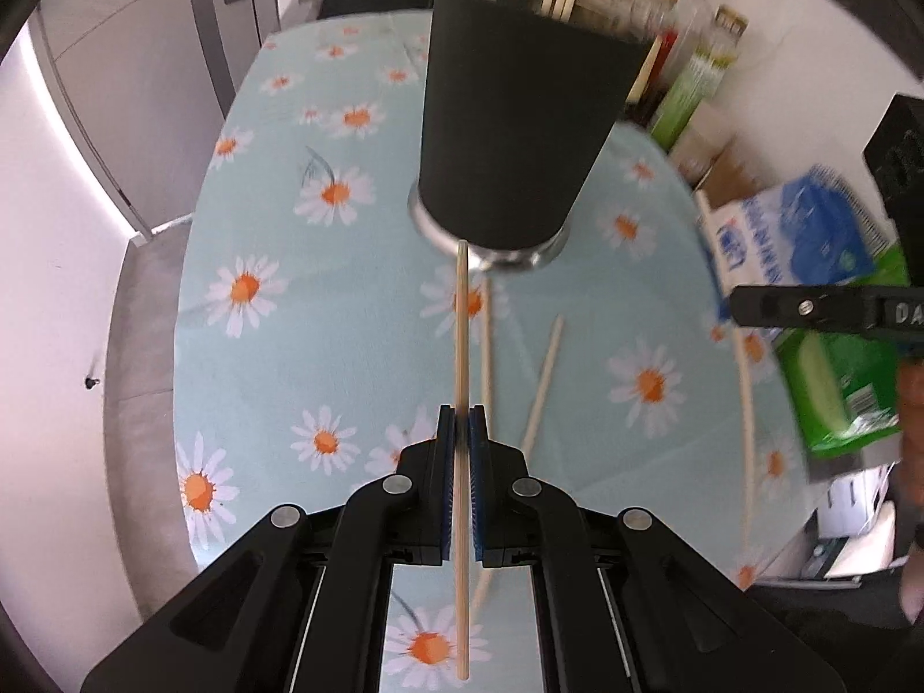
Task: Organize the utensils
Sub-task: 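Lift both held chopsticks up over the black holder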
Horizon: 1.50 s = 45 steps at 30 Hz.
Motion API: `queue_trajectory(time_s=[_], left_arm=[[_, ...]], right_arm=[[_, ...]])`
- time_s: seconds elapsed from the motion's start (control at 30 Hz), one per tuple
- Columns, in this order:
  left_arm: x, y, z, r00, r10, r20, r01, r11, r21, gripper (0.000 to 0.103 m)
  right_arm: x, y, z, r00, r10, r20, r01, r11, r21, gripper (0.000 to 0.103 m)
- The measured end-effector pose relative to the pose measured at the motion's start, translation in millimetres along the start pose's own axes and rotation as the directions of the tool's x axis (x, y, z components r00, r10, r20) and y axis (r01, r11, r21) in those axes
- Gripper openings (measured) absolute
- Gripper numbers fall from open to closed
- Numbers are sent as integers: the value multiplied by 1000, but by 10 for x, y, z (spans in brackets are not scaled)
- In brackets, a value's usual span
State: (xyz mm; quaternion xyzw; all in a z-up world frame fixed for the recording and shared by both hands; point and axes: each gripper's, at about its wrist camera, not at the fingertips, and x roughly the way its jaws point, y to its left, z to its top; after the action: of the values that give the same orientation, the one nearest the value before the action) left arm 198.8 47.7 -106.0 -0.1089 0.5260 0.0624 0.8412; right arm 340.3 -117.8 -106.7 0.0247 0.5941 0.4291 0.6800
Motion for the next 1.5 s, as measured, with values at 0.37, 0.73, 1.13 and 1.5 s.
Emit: queue_trajectory(time_s=[0.37,0.73,1.13,1.5], left_arm=[[-480,-148,275,985,-60,163,62,998,-10,4],[-743,-175,601,939,-138,315,145,989,0,4],[-871,-130,1091,855,-200,479,215,976,23,4],[-941,-81,1460,764,-165,623,197,980,18,4]], right_arm=[[-200,281,100,993,40,109,-28,993,-111,6],[-419,411,320,968,109,225,-78,987,-140,6],[-769,693,712,870,155,468,-29,963,-267,6],[-1065,650,1096,742,200,640,-47,967,-249,6]])
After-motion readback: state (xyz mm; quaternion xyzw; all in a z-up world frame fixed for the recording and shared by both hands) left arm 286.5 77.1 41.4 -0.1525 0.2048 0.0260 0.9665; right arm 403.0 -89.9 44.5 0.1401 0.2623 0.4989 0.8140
